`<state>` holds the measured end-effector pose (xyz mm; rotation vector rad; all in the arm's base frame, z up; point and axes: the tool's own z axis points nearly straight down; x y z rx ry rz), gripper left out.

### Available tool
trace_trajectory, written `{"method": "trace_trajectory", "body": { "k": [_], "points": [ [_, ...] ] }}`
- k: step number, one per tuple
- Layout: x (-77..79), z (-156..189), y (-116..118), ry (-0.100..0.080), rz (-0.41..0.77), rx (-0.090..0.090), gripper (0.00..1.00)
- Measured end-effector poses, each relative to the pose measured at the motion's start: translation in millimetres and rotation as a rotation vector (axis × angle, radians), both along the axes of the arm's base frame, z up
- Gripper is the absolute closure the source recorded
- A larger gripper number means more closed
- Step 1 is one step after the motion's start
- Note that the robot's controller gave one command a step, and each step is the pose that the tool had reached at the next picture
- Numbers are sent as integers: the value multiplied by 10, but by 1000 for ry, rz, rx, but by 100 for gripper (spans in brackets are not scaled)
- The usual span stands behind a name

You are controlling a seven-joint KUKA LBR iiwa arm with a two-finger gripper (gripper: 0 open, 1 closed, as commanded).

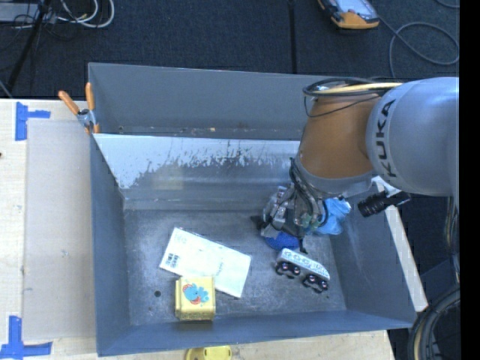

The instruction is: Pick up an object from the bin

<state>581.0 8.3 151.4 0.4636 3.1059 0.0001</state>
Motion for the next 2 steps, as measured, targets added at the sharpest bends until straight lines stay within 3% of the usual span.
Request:
{"method": "trace_trajectory", "body": {
  "k": [1,2],
  "points": [
    [85,420,-37,5,24,3,100],
    [-9,974,-246,4,-11,0,100]
  ]
}}
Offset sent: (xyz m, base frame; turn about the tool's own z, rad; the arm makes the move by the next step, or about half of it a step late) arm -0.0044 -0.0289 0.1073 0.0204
